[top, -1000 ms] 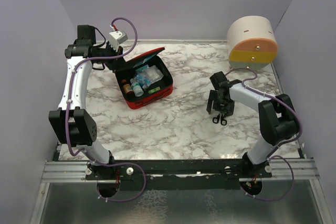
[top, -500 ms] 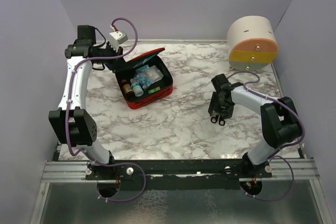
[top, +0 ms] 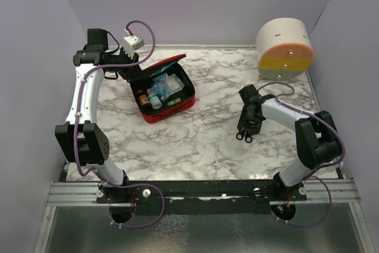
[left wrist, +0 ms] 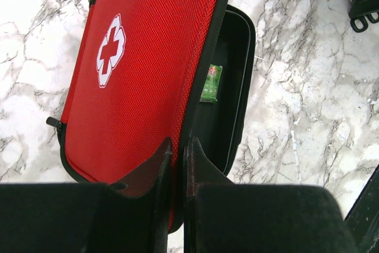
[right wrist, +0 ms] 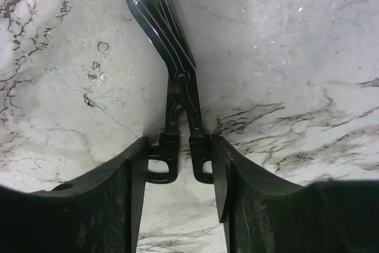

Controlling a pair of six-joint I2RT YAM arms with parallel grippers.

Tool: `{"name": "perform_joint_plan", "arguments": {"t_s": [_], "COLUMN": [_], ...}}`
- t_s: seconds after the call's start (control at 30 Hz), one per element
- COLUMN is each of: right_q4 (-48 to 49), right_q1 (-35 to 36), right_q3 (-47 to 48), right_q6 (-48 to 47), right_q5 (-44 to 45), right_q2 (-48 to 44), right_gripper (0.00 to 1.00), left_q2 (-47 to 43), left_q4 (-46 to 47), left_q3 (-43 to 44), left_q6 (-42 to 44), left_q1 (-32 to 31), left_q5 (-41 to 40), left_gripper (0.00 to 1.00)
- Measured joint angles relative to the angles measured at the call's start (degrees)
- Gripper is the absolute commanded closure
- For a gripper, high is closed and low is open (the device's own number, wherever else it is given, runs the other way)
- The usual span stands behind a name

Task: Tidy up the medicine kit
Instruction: Pick up the scissors from the center of the board.

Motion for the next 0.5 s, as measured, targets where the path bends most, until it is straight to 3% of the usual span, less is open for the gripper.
{"name": "perform_joint_plan", "arguments": {"t_s": [0.13, 0.43, 0.5], "right_q4": [-0.09, -0.44, -0.48], "right_q1": [0.0, 0.0, 0.0], "right_q3": [0.0, 0.0, 0.02], "right_q6": [0.33, 1.07, 1.07], "right_q5": [-0.11, -0.15, -0.15], "right_q2": [0.0, 0.0, 0.0], "right_gripper": [0.63, 0.97, 0.99], "left_q2": [-0.02, -0.24, -0.24], "left_q4": [0.0, -0.28, -0.28], "left_q3": [0.0, 0.0, 0.0], "left_q6": [0.11, 0.15, 0.15], "left_q1": [0.0, 0.0, 0.02], "left_q5": [-0.04, -0.39, -0.42], "left_gripper": [1.0, 1.0, 1.0]}}
